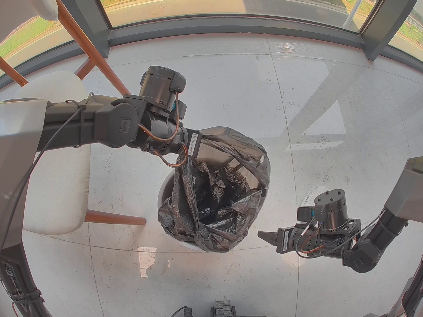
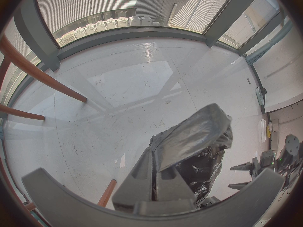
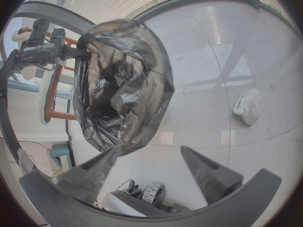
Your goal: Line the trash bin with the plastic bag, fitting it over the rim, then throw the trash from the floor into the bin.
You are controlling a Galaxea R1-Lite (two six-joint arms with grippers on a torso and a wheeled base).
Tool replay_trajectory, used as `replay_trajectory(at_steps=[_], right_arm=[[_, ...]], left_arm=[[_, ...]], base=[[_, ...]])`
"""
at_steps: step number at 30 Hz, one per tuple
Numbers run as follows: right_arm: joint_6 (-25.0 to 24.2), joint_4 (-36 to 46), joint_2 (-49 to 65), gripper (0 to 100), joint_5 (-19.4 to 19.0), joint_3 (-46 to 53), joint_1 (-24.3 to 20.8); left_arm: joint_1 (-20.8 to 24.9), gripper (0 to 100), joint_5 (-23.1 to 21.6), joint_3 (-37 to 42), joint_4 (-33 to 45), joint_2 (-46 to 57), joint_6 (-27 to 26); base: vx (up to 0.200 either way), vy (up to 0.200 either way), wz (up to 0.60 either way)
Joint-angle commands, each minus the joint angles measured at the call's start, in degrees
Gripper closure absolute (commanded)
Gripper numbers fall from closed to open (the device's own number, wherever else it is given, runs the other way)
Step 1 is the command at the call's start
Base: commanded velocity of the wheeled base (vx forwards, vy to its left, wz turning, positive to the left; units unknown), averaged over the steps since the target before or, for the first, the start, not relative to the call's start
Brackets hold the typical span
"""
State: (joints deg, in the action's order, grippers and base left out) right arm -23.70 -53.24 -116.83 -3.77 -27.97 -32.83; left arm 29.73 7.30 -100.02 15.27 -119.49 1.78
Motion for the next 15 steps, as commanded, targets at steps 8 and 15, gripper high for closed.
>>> replay_trajectory(at_steps=[8,15], right_arm=[[-0.12,-0.03,5.92,0,0.16,-0.51,0.92],[-0.21,0.06,8.38,0,0.16,1.25,1.19]], left_arm=[[-1.87,0,-0.27,0.53,-0.68,-0.13,-0.20],[-2.93,0,-0.27,1.85,0.81,1.28,-0.37]], base=[[0.000,0.000,0.00],[0.000,0.000,0.00]])
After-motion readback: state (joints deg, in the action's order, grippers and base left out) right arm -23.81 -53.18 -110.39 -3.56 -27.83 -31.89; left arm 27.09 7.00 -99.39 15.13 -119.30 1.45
